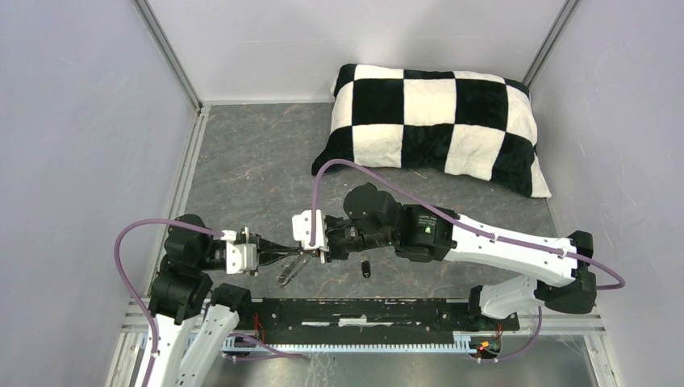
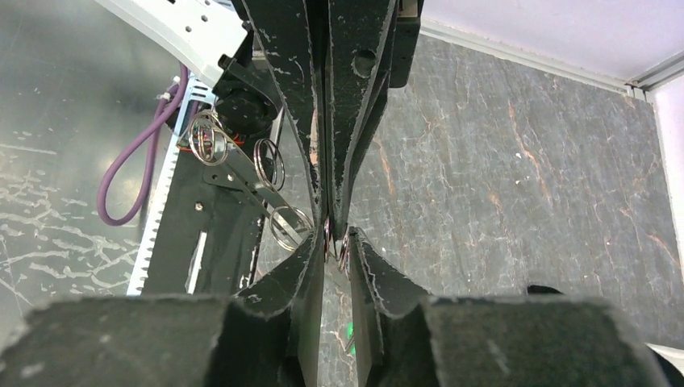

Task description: Put the keys on the keyring

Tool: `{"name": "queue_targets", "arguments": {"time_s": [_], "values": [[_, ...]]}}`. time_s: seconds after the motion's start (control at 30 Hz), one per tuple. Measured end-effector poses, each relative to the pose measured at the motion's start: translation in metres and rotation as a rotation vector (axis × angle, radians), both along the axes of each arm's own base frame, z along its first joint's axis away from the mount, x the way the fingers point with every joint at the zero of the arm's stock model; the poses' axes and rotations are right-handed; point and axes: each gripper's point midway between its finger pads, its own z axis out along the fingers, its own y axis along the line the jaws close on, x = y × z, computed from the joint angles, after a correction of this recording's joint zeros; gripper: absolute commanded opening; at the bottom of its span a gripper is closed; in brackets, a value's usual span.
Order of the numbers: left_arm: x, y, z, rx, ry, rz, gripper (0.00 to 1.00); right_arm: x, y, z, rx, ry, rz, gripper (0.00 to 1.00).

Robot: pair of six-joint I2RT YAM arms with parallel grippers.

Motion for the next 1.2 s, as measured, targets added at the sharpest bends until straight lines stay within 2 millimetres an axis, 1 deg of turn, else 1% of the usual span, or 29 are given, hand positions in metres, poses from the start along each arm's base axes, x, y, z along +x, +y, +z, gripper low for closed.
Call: {"name": "queue_targets", "arguments": {"time_s": [0.1, 0.17, 0.2, 0.27, 0.33, 0.43, 0.5, 0.6, 0.7, 0.8, 0.87, 1.03, 1.2], "values": [[0.0, 0.0, 0.001, 0.0, -0.001, 0.003, 0.02, 0.0, 0.0, 0.0, -0.007, -0.003, -0.003, 0.14], [0.0, 0.0, 0.002, 0.0, -0.002, 0.006, 0.02, 0.0, 0.0, 0.001, -0.008, -0.008, -0.003, 0.02], [0.0, 0.001, 0.002, 0.0, -0.001, 0.006, 0.03, 0.001, 0.0, 0.001, -0.008, -0.012, -0.005, 0.0], [-0.001, 0.001, 0.002, 0.0, 0.002, 0.006, 0.09, 0.001, 0.0, 0.002, -0.007, -0.017, -0.007, 0.0], [-0.001, 0.001, 0.003, 0.0, 0.007, 0.006, 0.19, 0.002, 0.0, 0.002, -0.005, -0.018, -0.01, 0.0], [-0.002, 0.001, 0.004, -0.002, 0.007, 0.006, 0.24, 0.003, 0.002, 0.003, 0.025, -0.008, -0.025, 0.0], [-0.003, 0.001, 0.005, -0.003, 0.008, 0.006, 0.27, 0.002, 0.0, 0.003, 0.082, 0.008, -0.04, 0.0], [-0.006, 0.001, 0.008, -0.008, 0.011, -0.003, 0.28, -0.001, -0.009, -0.003, 0.178, 0.044, -0.068, 0.0], [-0.007, 0.001, 0.011, -0.012, 0.009, -0.009, 0.28, -0.005, -0.021, -0.019, 0.235, 0.092, -0.096, 0.0], [-0.008, 0.001, 0.013, -0.014, 0.004, -0.008, 0.27, -0.006, -0.023, -0.025, 0.303, 0.136, -0.109, 0.0], [-0.008, 0.001, 0.013, -0.015, 0.006, -0.008, 0.27, -0.008, -0.022, -0.021, 0.35, 0.155, -0.109, 0.0], [-0.008, 0.001, 0.013, -0.015, 0.011, -0.007, 0.27, -0.011, -0.018, 0.002, 0.498, 0.198, -0.091, 0.0], [-0.008, 0.001, 0.016, -0.018, 0.0, 0.002, 0.28, -0.013, -0.018, 0.011, 0.562, 0.218, -0.078, 0.01]]}}
